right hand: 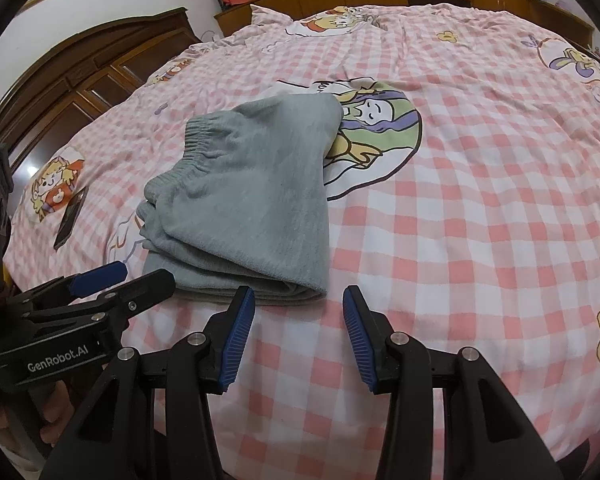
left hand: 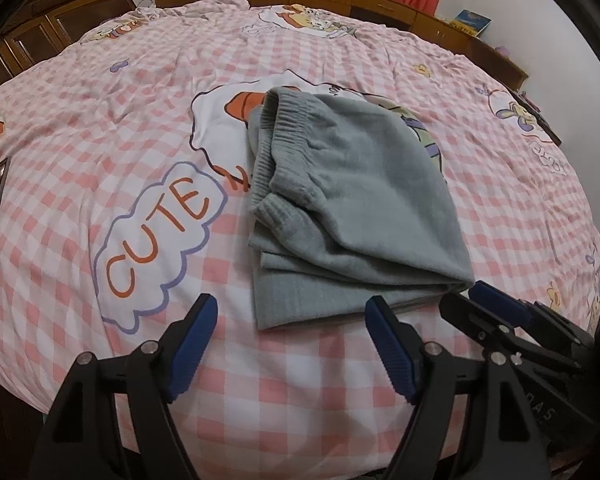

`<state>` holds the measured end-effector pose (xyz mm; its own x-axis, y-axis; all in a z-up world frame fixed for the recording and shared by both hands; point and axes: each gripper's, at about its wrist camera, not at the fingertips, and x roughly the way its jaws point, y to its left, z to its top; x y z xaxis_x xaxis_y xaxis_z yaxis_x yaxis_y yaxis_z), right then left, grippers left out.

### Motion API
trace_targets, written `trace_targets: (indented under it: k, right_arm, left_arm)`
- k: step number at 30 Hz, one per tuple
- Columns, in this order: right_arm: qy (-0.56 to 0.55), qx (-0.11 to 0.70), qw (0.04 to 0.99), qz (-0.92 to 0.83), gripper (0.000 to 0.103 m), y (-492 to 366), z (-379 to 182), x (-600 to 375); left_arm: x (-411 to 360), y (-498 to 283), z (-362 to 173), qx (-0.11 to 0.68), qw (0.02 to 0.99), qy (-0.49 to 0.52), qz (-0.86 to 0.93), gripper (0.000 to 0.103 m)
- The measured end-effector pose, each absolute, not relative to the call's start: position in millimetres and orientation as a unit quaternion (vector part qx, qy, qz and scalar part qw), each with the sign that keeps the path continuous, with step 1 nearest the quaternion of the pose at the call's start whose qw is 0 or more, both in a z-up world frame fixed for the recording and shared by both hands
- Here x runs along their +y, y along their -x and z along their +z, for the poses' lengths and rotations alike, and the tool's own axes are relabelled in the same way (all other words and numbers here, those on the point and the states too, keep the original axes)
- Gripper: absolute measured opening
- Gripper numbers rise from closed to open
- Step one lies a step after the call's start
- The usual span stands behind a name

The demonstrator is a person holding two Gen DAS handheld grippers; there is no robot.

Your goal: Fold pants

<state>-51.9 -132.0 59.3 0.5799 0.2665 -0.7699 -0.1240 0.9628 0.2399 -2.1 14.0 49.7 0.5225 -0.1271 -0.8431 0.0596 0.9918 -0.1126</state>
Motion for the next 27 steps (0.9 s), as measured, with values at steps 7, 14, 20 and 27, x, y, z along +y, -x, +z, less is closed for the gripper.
trace_targets:
  k: [7,14,20,27]
  right_arm:
    - [-0.082,0.442,0.887,0.105,0.062,51.1,59.2,-131.9]
    - [-0.084,0.444,0.886,0.103,0.063,51.4,57.0,-133.7]
    - [-0.088,0.448,0.884,0.101,0.063,51.2,55.2,-134.2]
    - [-0.091,0.449,0.883,0.1,0.063,51.3,53.4,-134.7]
  left_arm:
    - [12.0,3.0,49.8,0.484,0.873,0.035,-0.052,0.08]
    - [14.8,3.9,47.4,0.482,0.874,0.041,-0.051,0.08]
    - [16.4,4.4,47.2,0.479,0.876,0.033,-0.046,0.08]
    - [15.8,3.2,45.6,0.484,0.873,0.03,-0.046,0.08]
